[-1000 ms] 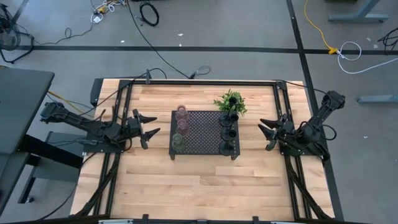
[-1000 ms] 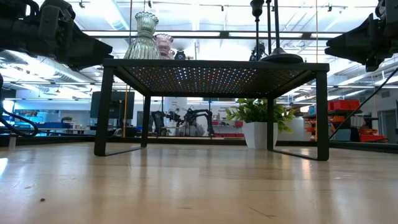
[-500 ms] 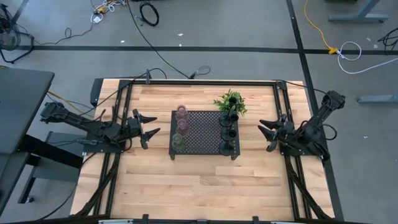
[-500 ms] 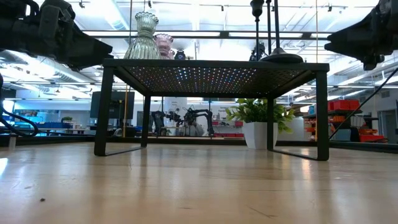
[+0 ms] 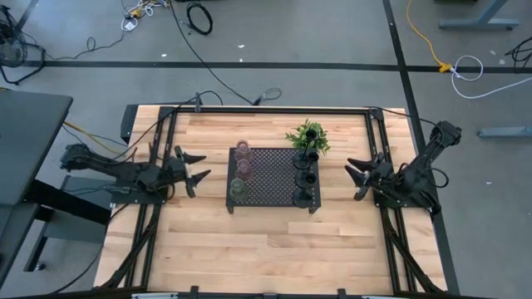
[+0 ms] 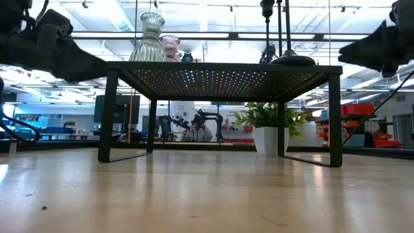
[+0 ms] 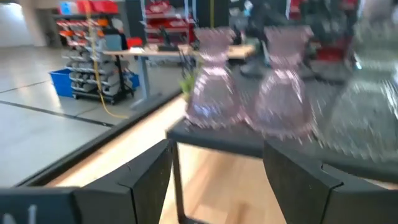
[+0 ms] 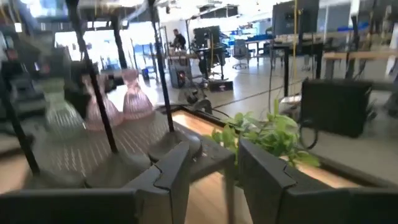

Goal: Pick & Place candle stick holders
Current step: Return to Home Position

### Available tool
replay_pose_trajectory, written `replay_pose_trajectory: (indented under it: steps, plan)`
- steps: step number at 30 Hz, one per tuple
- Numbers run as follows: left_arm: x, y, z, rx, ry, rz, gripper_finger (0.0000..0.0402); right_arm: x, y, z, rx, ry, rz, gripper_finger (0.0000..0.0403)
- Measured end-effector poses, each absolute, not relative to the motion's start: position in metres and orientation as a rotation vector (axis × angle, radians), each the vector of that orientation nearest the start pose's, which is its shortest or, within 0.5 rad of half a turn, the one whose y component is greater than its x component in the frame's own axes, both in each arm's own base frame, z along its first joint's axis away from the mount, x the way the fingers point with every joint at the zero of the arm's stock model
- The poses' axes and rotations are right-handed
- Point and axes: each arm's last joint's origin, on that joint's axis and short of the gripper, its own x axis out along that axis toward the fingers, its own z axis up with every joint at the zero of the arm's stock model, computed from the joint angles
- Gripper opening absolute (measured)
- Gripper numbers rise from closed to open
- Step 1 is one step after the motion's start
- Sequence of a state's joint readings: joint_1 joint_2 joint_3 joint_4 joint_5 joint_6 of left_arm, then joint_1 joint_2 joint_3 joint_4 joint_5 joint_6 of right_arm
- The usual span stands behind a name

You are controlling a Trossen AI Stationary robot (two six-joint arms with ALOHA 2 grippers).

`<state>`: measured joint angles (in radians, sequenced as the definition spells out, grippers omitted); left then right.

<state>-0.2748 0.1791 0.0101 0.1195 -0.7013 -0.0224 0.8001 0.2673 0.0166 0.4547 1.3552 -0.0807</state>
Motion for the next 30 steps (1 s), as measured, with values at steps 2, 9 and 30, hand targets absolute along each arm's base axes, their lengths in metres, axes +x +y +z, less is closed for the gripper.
replay_pose_trajectory:
  steps: [2,9,30]
  plan:
    - [0.100,-0.006,0.168,-0.021,-0.003,0.456,0.0252,0.084,0.045,0.180,0.036,-0.040,-0.558,0.0130]
    - [0.091,0.010,0.177,-0.072,-0.123,0.600,0.0252,0.084,0.044,0.158,-0.236,0.107,-0.581,0.0130]
    - [0.085,0.036,0.177,-0.054,-0.136,0.896,0.0252,0.086,0.005,0.157,-0.215,0.153,-0.979,0.0130]
